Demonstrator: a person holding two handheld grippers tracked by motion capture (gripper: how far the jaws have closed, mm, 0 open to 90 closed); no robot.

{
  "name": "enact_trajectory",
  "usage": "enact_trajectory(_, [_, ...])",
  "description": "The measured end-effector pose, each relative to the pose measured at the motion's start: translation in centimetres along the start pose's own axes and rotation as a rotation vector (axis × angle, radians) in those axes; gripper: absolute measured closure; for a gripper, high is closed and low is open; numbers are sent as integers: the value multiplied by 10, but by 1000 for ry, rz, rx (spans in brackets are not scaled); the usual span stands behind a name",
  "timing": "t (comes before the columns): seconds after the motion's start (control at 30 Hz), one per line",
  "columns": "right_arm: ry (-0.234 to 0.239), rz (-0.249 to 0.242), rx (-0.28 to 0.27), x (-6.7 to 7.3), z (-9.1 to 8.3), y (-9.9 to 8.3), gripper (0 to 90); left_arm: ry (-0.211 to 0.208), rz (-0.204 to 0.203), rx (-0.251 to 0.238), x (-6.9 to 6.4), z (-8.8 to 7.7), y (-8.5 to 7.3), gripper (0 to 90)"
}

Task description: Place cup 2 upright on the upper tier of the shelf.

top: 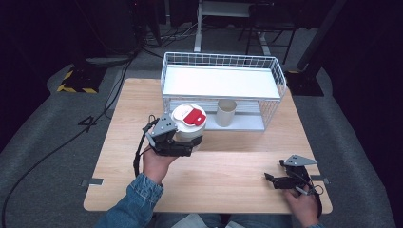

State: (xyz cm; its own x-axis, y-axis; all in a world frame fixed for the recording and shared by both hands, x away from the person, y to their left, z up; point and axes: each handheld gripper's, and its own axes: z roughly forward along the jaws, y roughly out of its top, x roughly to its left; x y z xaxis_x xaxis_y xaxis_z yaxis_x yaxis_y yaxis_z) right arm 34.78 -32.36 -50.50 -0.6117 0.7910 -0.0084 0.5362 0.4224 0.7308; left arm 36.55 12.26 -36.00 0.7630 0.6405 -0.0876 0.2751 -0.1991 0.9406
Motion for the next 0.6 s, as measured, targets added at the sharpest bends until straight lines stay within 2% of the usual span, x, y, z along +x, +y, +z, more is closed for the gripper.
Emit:
enact_trajectory(0.3, [-5,5,0,1,1,0,114,-13,-8,-26,7,-2,26,123])
enact_trajectory(0.6, [-7,6,1,1,1,1,113,-12,19,-38,12,0,54,124])
